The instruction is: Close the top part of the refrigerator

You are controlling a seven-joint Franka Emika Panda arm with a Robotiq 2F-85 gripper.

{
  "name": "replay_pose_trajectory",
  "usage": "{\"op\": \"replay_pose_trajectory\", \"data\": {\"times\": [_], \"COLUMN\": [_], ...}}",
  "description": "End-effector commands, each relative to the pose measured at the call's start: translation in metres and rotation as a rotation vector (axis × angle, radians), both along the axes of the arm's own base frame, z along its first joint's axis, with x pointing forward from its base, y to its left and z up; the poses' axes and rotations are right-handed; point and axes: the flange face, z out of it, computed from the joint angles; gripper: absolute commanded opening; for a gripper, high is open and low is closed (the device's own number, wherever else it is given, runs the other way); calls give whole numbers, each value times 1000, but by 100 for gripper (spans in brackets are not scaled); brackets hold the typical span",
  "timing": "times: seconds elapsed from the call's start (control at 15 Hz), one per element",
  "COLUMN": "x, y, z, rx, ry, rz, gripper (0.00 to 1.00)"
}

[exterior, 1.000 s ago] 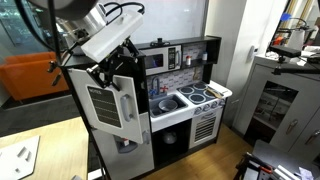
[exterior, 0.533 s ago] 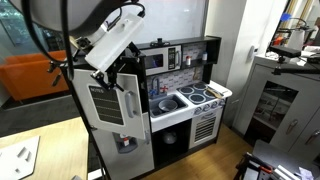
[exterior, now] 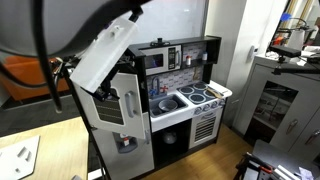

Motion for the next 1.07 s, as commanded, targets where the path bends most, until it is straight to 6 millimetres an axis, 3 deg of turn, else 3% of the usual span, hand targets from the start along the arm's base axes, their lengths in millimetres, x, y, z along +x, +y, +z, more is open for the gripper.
{"op": "replay_pose_trajectory", "data": {"times": [0.0,1.0], "x": [-7,4], "y": [-6,-9], "z": [3,1], "rx": [-71,-159], "ry": [-40,-80], "rz": [10,42], "gripper": [100,100]}}
